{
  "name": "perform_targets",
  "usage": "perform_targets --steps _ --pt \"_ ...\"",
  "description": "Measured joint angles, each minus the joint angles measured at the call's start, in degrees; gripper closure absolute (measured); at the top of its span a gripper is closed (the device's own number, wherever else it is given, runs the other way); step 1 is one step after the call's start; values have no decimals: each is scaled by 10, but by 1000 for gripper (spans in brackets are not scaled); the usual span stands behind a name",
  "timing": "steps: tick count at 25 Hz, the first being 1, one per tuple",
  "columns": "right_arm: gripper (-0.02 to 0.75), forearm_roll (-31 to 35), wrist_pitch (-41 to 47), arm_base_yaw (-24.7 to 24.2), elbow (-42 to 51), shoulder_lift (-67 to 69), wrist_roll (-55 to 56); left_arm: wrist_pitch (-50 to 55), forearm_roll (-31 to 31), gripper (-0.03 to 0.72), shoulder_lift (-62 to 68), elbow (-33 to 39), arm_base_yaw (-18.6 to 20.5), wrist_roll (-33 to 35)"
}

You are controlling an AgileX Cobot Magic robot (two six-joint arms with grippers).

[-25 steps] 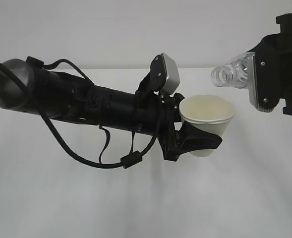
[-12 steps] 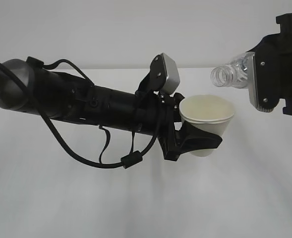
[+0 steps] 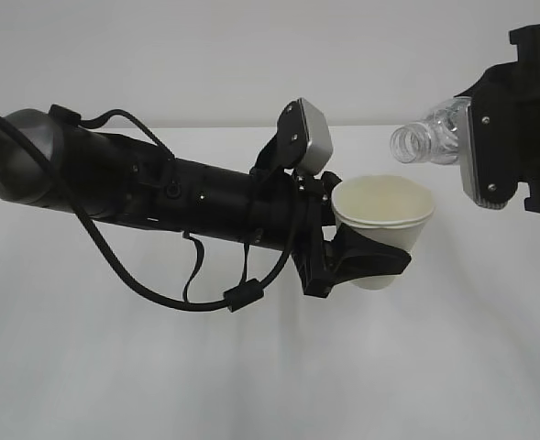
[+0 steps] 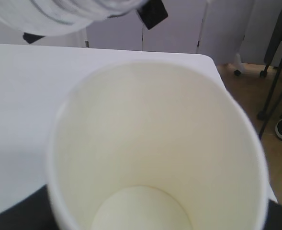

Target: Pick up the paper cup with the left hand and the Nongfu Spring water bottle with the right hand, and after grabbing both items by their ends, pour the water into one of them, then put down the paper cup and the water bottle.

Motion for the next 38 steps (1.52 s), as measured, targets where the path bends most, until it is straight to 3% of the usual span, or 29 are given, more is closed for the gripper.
perform_targets --steps 17,38 --pt "291 0 27 28 -8 0 -52 0 -9 232 0 0 0 0" --pt "291 0 44 28 -8 0 -55 -15 -1 232 0 0 0 0"
